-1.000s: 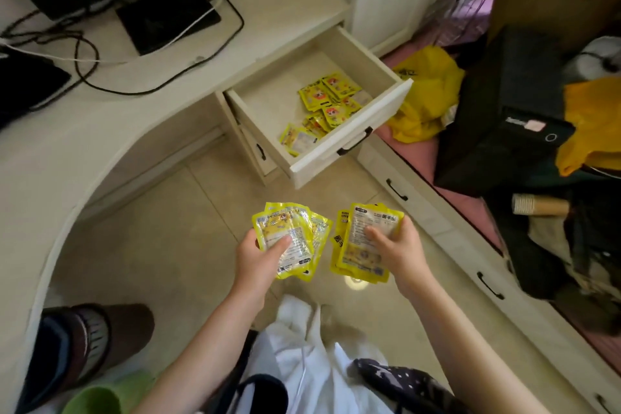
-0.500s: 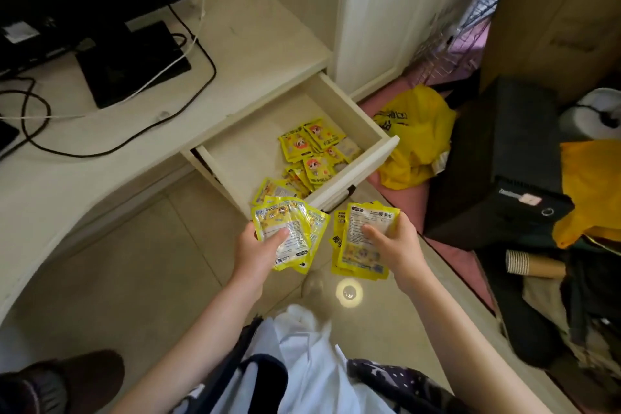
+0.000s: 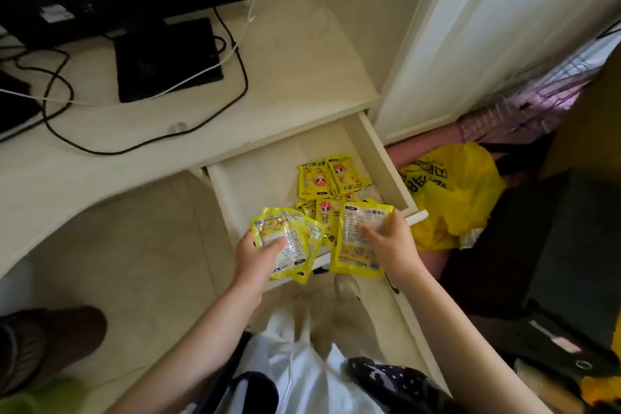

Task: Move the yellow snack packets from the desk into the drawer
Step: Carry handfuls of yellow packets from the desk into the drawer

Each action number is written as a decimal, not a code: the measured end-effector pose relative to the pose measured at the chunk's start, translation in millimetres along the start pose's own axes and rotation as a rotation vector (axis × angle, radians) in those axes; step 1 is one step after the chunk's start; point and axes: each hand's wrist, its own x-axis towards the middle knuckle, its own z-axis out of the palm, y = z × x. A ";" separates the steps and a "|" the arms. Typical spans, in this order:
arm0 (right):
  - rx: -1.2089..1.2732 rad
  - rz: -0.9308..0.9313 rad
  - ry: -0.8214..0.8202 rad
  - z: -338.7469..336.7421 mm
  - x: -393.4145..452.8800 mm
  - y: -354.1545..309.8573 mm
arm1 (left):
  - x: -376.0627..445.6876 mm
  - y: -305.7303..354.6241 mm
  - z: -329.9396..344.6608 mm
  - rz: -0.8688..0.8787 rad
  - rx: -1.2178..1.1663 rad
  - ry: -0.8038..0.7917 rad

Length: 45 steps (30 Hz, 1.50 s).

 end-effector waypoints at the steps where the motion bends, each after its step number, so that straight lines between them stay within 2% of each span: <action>1: -0.017 -0.002 -0.025 -2.5 8.9 -4.3 | 2.0 0.9 4.4 -0.017 -0.010 0.019; 13: -0.276 -0.032 -0.293 -8.9 102.7 -43.6 | 33.1 6.9 52.2 -0.262 -0.310 0.308; 19: -0.276 0.063 -0.287 54.9 143.1 -54.1 | 79.2 7.9 47.7 -0.306 -0.297 0.387; 24: -0.340 0.099 -0.320 123.9 176.0 -53.9 | 134.9 4.1 41.0 -0.274 -0.263 0.475; 32: -0.348 0.096 -0.268 169.8 225.3 -37.6 | 202.8 -5.2 40.0 -0.264 -0.290 0.400; 35: -0.449 0.050 -0.251 170.8 234.5 -34.6 | 208.9 -10.3 39.2 -0.277 -0.219 0.397; 40: -0.667 -0.031 -0.251 157.4 234.1 -28.4 | 200.2 -18.1 36.0 -0.326 -0.060 0.324; 45: -0.788 -0.083 -0.211 127.1 224.3 -29.5 | 176.3 -6.8 34.4 -0.265 0.058 0.310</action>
